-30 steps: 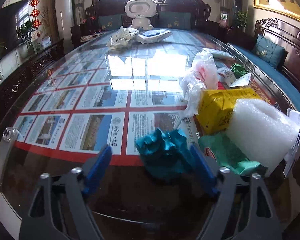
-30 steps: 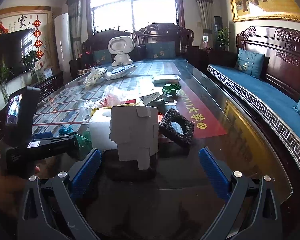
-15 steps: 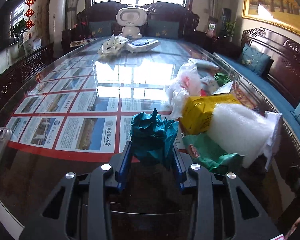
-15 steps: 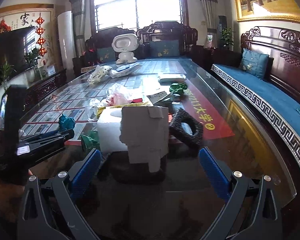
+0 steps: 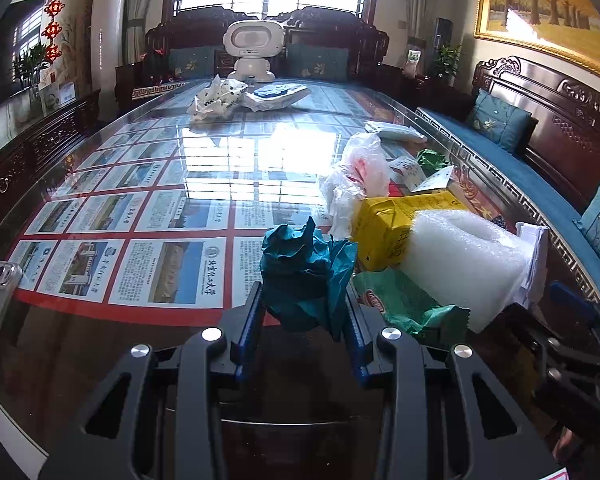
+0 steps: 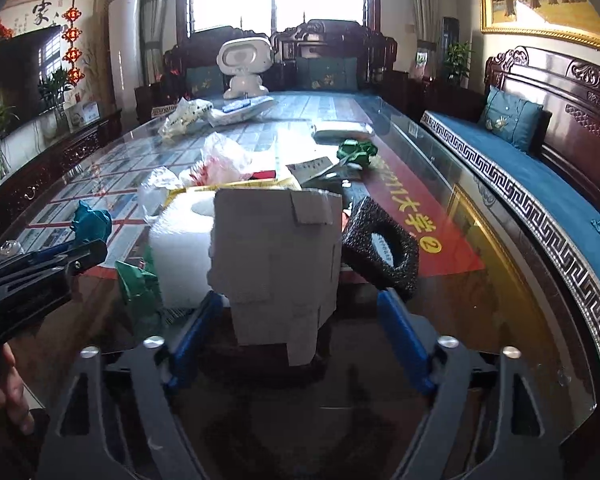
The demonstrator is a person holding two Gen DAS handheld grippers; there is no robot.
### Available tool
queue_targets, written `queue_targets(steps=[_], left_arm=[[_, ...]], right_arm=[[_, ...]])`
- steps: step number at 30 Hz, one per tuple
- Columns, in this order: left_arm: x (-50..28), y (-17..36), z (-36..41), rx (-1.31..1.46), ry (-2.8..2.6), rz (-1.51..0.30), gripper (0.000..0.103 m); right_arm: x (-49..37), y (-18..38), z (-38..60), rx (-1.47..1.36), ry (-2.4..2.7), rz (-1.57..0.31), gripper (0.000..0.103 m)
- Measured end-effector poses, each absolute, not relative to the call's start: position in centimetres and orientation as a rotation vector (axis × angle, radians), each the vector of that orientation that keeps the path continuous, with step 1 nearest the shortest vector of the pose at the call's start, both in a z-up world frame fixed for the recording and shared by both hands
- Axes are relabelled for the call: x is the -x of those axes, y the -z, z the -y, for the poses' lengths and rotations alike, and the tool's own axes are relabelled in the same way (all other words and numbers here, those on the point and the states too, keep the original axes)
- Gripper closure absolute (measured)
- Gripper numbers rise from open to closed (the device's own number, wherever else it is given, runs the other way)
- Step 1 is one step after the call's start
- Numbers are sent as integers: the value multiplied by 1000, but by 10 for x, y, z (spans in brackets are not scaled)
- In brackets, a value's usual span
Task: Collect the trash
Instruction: 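Grasp the teal crumpled paper with the left tool while the right tool grasps the white cardboard box, then carry both items to the tan bin and open both tools to drop them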
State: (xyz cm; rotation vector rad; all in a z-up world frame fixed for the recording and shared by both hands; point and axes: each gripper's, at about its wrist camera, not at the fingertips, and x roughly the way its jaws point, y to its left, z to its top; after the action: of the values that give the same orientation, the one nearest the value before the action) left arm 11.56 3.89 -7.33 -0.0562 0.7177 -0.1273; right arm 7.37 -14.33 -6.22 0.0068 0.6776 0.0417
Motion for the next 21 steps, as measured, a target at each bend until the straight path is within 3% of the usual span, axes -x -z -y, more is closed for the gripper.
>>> queue_targets(steps=[1, 5, 21], left_arm=[[-116, 73, -37, 54, 132, -719, 65], [-115, 75, -37, 53, 141, -721, 64], [-98, 68, -29, 35, 179, -700, 64]], right_arm=[[-75, 63, 144, -12, -45, -682, 35], [-74, 64, 151, -55, -76, -683, 63], [-44, 39, 165, -111, -101, -569, 67]])
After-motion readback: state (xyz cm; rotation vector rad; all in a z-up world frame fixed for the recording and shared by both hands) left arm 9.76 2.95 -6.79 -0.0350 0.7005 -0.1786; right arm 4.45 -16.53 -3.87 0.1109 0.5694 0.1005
